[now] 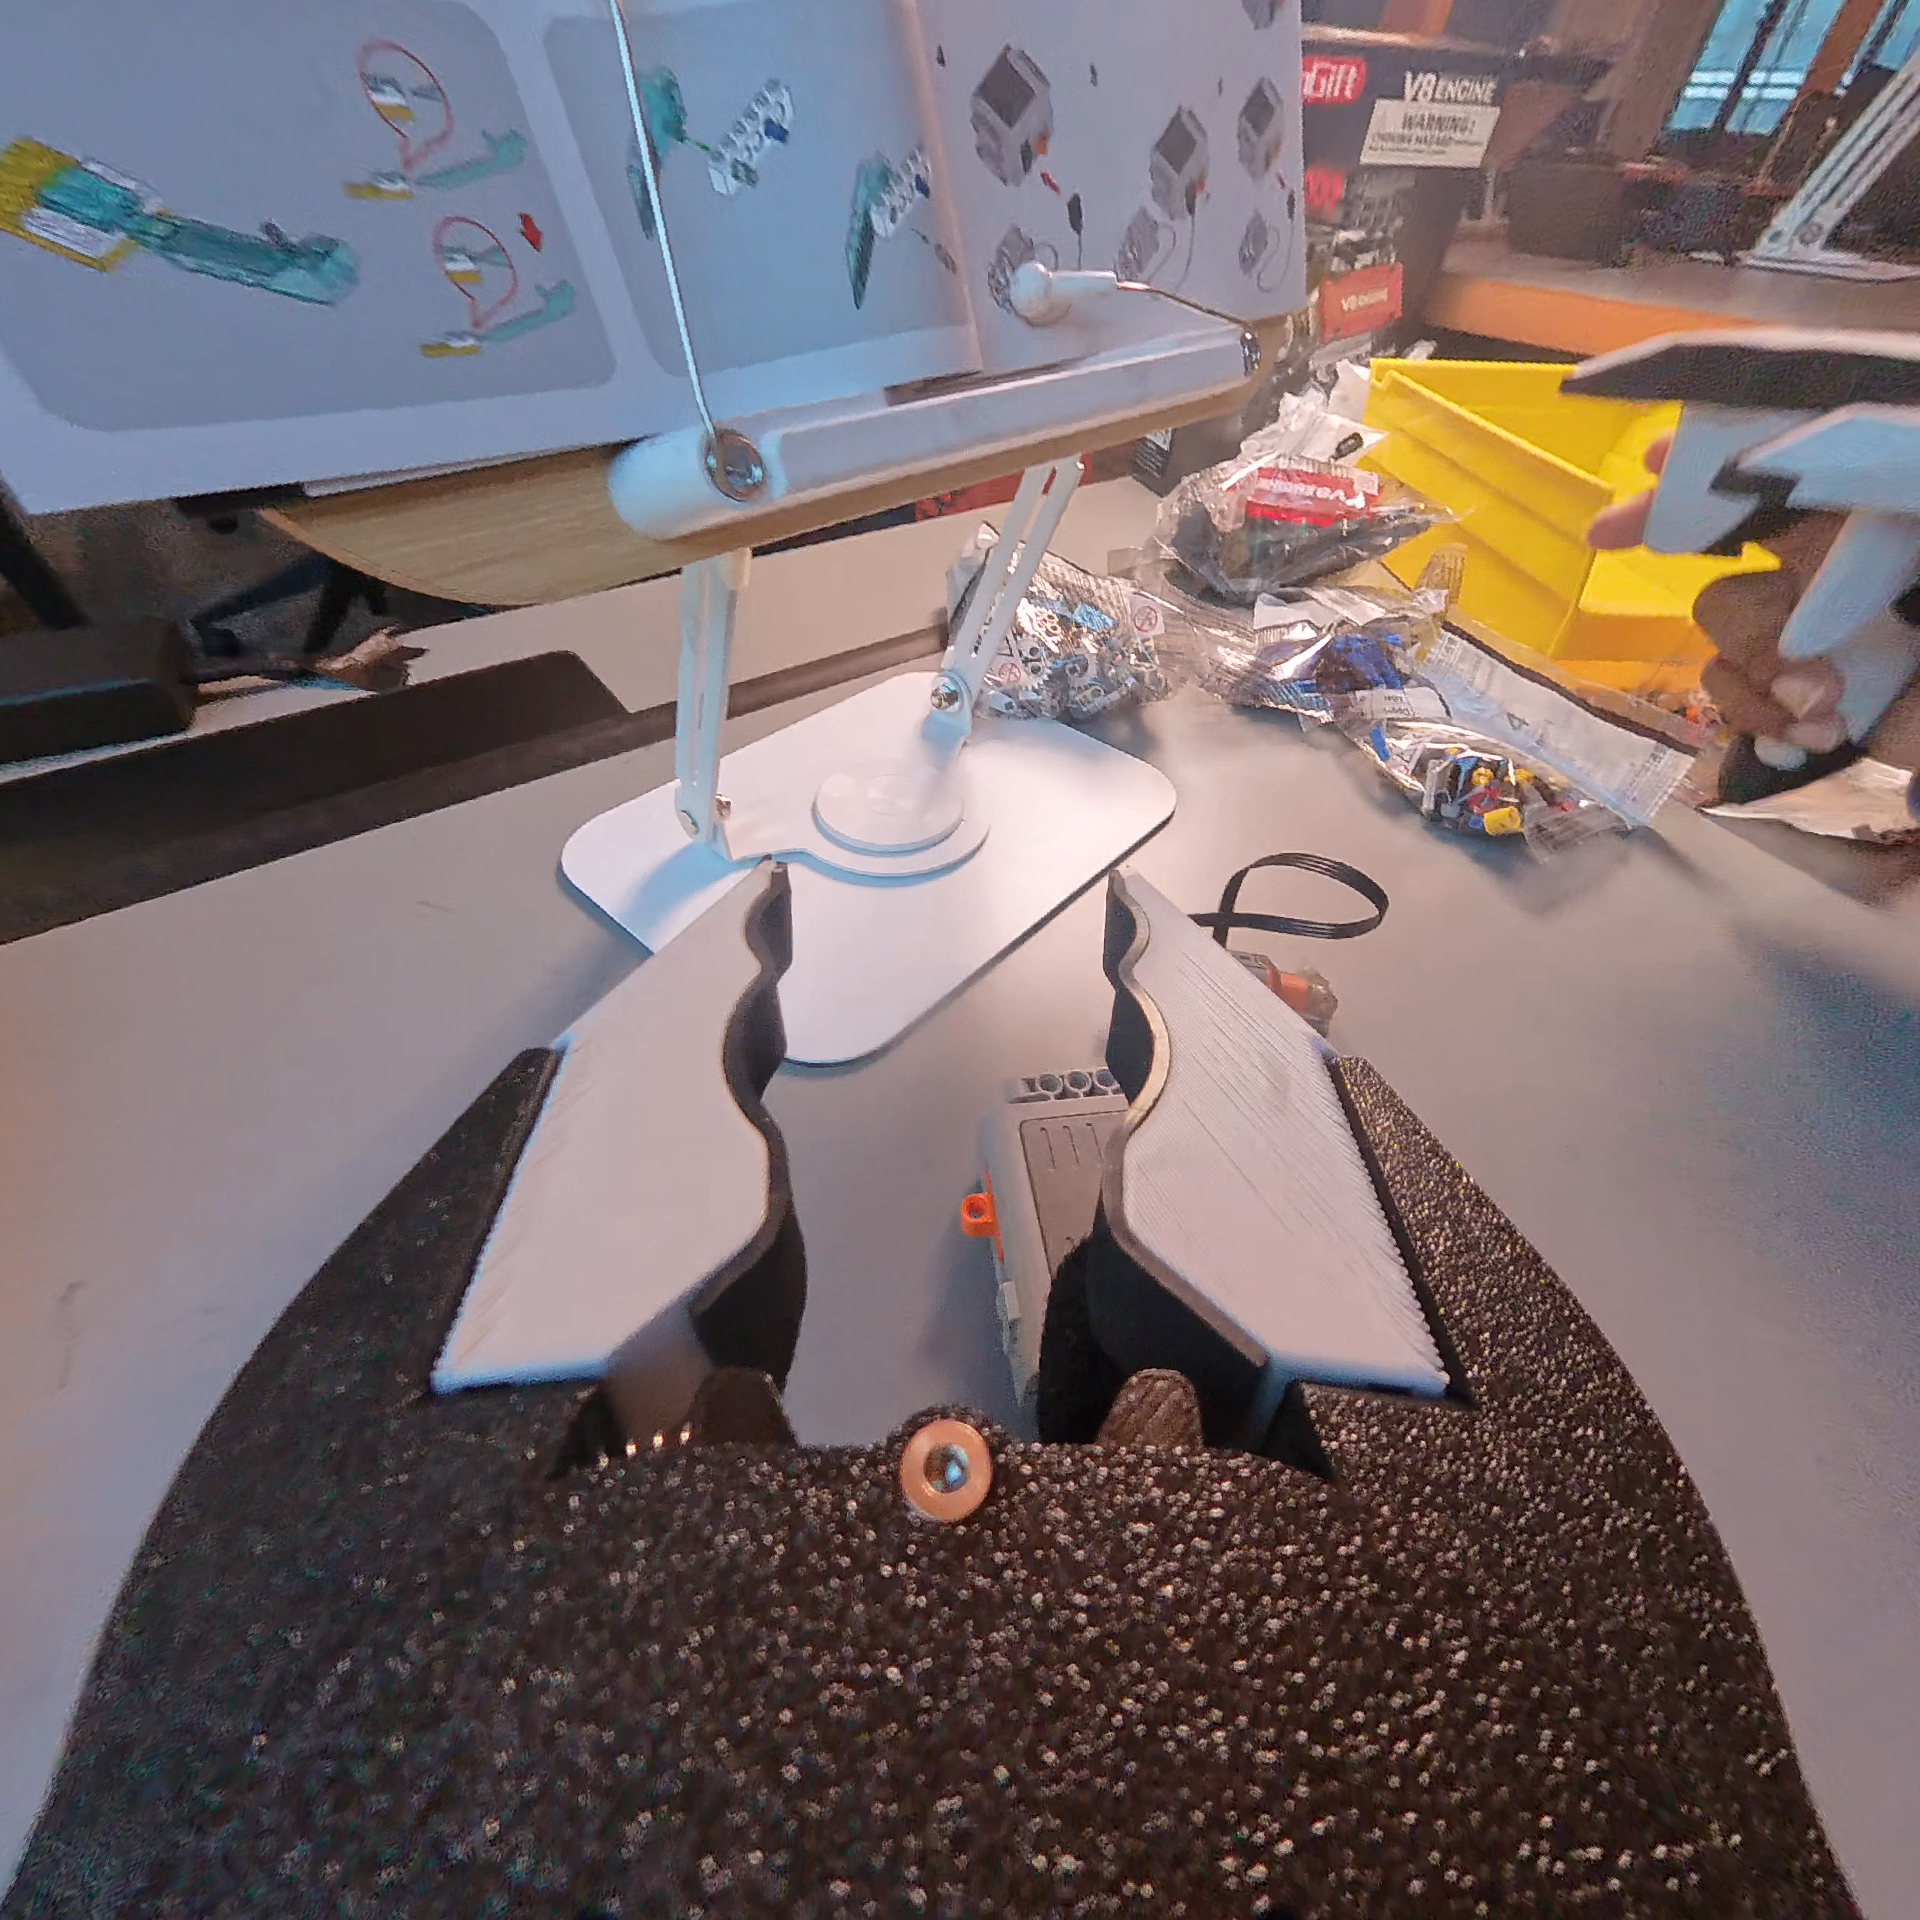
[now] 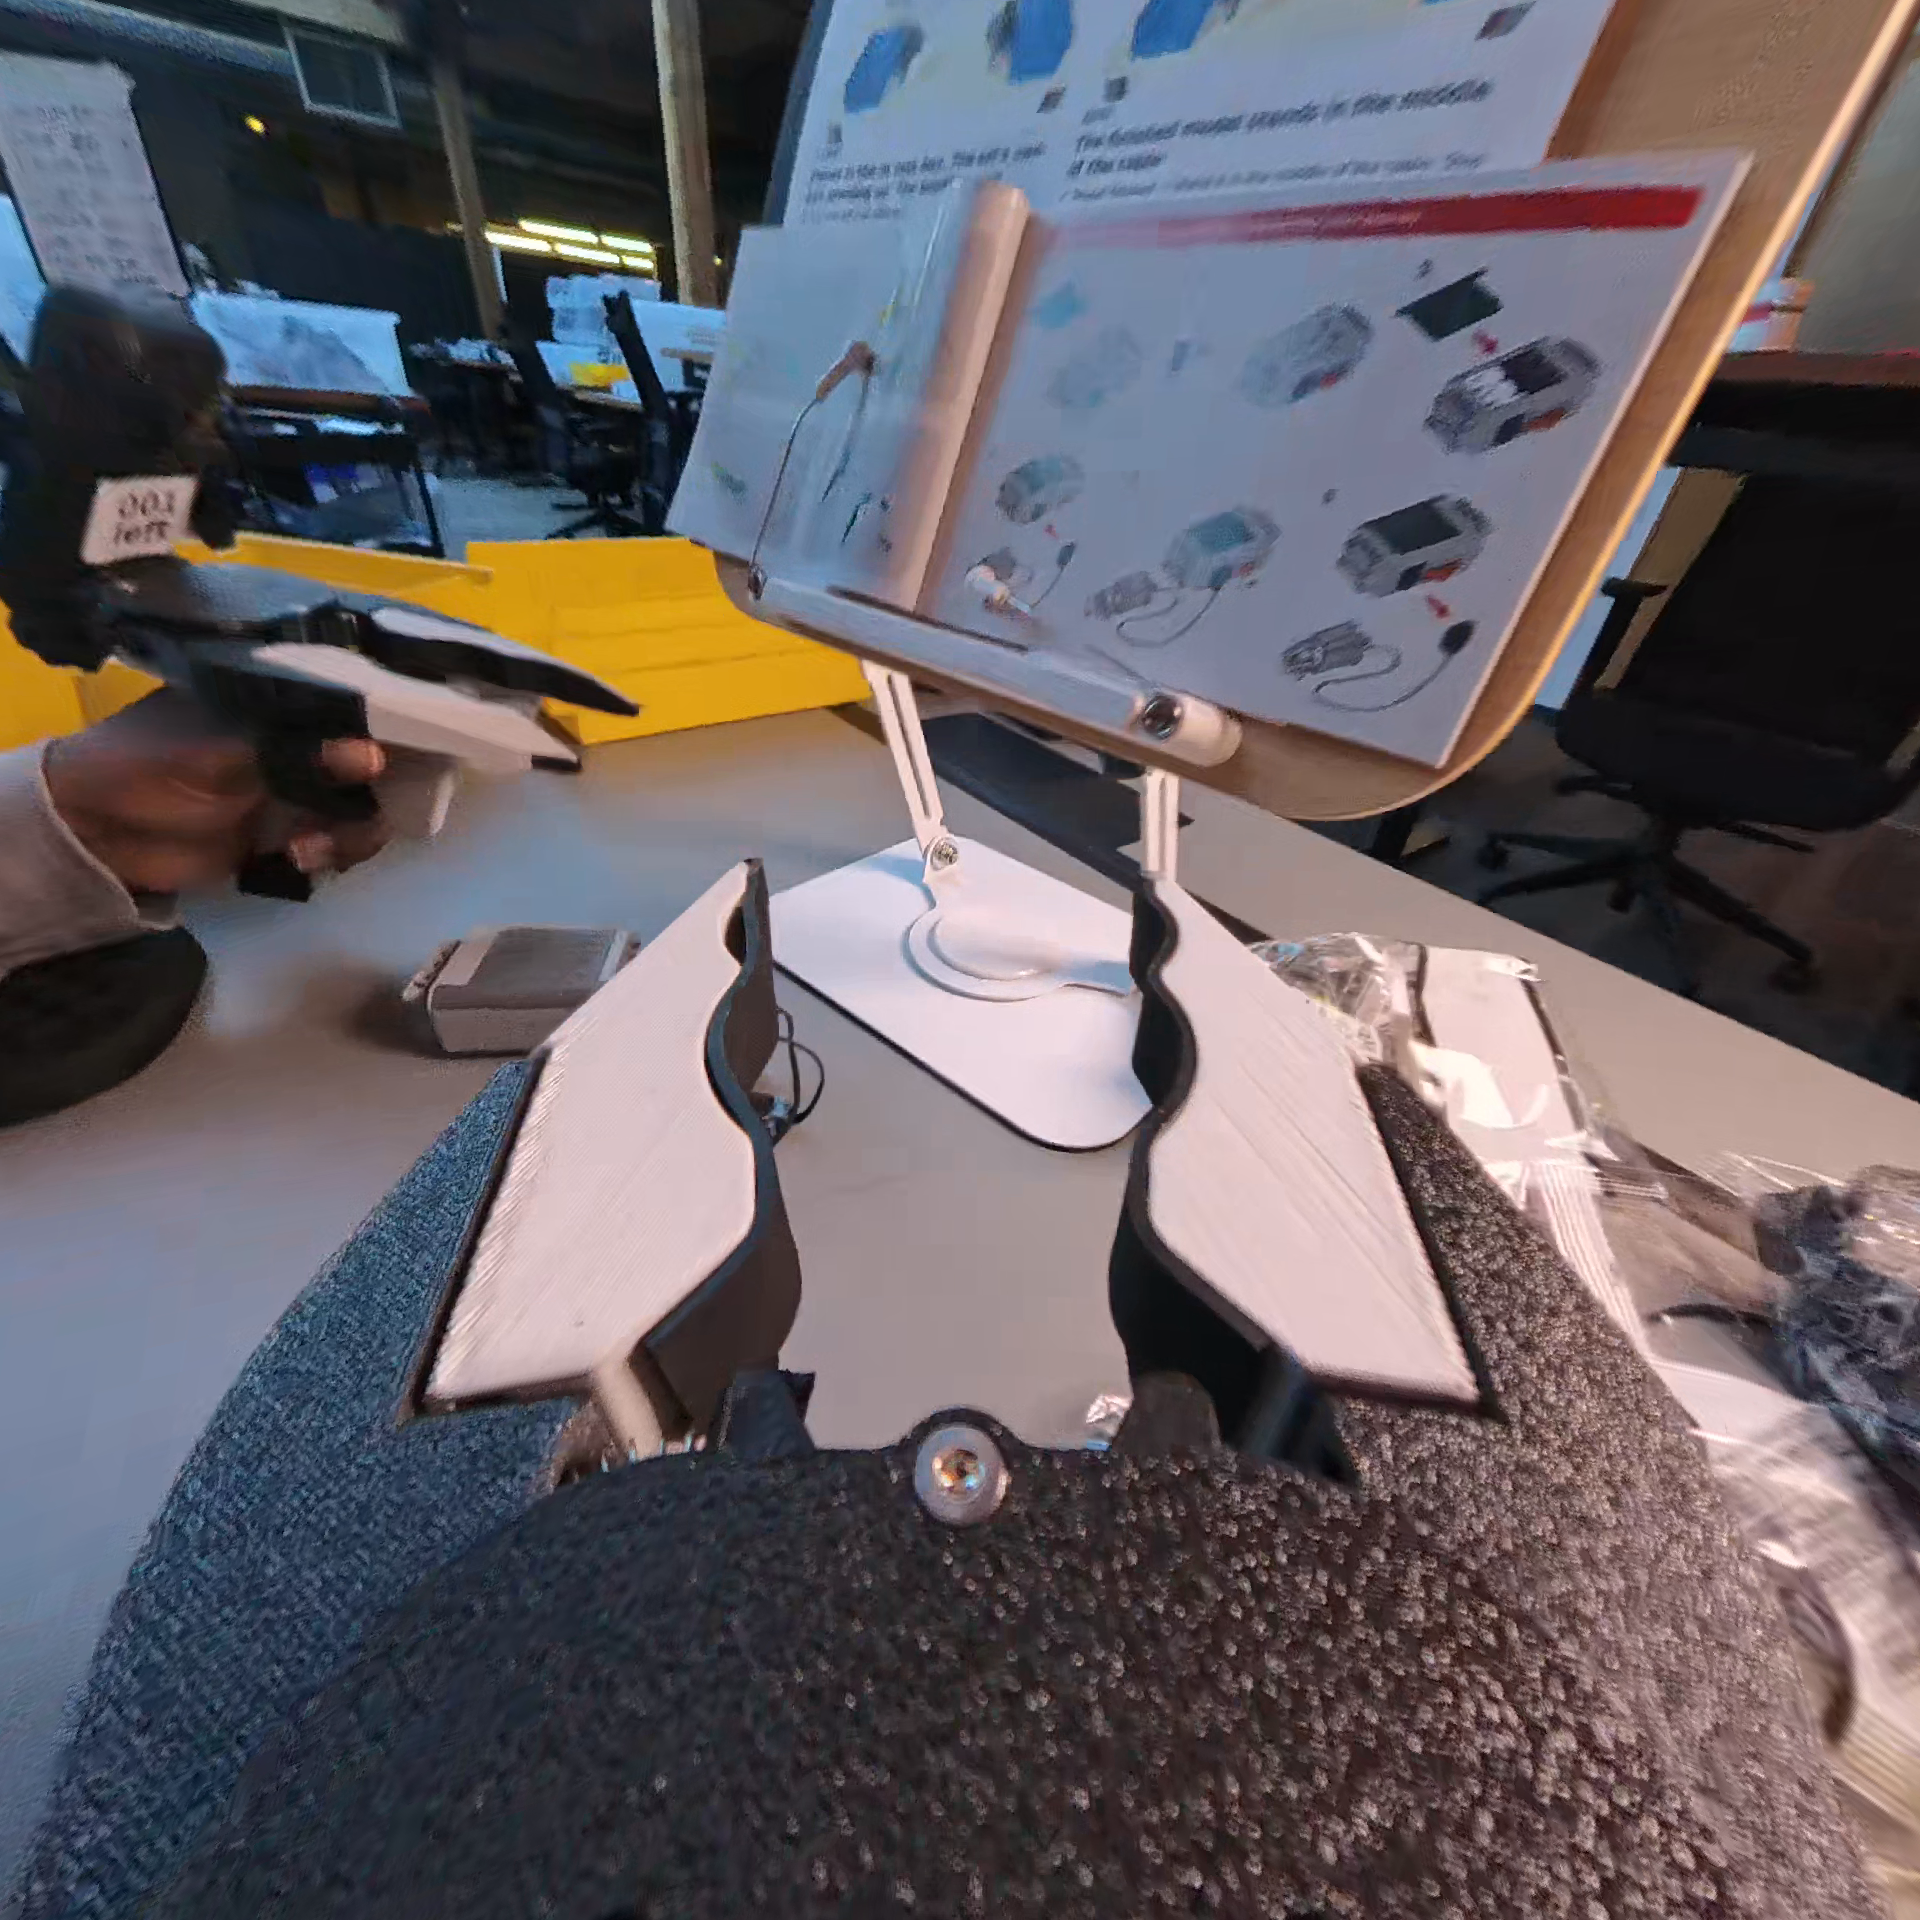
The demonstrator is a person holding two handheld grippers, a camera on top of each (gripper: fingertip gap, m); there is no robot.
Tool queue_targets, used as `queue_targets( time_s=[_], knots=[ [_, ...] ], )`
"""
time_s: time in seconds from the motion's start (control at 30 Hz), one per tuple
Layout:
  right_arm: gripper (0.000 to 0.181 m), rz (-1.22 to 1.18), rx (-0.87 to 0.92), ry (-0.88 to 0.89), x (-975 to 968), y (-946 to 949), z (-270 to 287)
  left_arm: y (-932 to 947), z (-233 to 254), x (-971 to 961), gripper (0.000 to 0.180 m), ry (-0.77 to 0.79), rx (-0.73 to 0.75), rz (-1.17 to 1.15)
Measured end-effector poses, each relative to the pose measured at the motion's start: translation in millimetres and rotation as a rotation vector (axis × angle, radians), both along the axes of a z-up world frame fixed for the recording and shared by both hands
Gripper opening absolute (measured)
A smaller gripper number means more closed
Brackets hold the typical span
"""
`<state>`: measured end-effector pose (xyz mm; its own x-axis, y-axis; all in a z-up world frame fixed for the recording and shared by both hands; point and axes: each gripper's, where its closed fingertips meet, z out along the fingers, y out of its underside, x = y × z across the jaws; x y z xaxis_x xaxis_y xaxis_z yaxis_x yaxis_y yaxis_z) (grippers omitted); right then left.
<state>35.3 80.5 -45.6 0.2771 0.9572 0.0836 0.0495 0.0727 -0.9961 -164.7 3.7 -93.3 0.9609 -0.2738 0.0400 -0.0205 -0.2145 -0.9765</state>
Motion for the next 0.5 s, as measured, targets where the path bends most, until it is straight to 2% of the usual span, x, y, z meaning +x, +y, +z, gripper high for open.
queue_targets(
  time_s=[0.1,0.23,0.33,0.5],
  knots=[
    [0.068,0.019,0.009,-0.045,-10,-11,-19,0,1,-12,0.062,-0.016,0.023,0.058],
    [0.07,0.042,-0.05,-0.162,-13,-15,-48,1,-12,-22,0.063,-0.026,-0.057,0.063],
    [0.073,0.065,-0.026,-0.272,-18,-23,-69,-4,-23,-21,0.063,-0.002,-0.152,0.002],
    [0.077,0.132,0.022,-0.388,-32,-44,-91,-13,-26,6,0.063,-0.074,-0.209,-0.161]
  ],
)
